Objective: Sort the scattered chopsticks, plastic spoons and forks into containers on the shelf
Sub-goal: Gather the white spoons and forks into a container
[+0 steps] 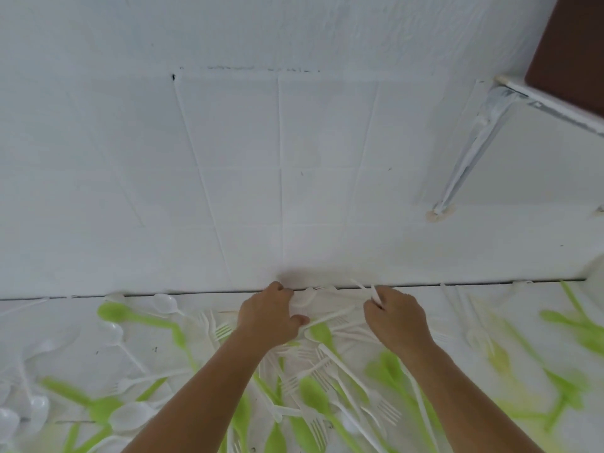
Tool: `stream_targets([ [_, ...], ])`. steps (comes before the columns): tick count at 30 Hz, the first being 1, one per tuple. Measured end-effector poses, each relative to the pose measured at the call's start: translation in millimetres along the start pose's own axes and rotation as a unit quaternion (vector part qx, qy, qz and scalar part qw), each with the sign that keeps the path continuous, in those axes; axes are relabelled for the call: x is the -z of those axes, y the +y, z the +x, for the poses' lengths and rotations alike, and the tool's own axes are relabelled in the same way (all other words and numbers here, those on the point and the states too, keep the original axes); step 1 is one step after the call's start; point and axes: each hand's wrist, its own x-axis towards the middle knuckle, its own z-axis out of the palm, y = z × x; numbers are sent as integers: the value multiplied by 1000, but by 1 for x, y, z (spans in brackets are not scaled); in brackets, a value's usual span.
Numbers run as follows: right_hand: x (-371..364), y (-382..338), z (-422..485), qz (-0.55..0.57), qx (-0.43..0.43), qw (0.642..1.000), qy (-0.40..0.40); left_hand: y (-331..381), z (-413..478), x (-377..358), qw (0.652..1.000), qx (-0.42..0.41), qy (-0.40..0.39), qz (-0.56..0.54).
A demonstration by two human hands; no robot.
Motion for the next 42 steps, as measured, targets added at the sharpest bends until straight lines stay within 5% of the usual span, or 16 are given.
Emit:
stream_targets([
  [6, -10, -12, 26, -157, 112, 966, -173, 18, 18, 4, 998, -17, -42, 49],
  [11, -10, -10, 30, -242, 129, 934, -227, 30, 14, 1, 996, -23, -41, 72],
  [16, -10, -6, 27, -261, 166, 923, -227, 30, 4, -6, 997, -65, -3, 49],
  [31, -17, 7, 19, -291, 229, 911, -183, 42, -8, -2, 988, -92, -68, 99],
  [42, 61, 13, -2, -218, 161, 957, -104, 37, -49, 45, 983, -120, 66, 123],
])
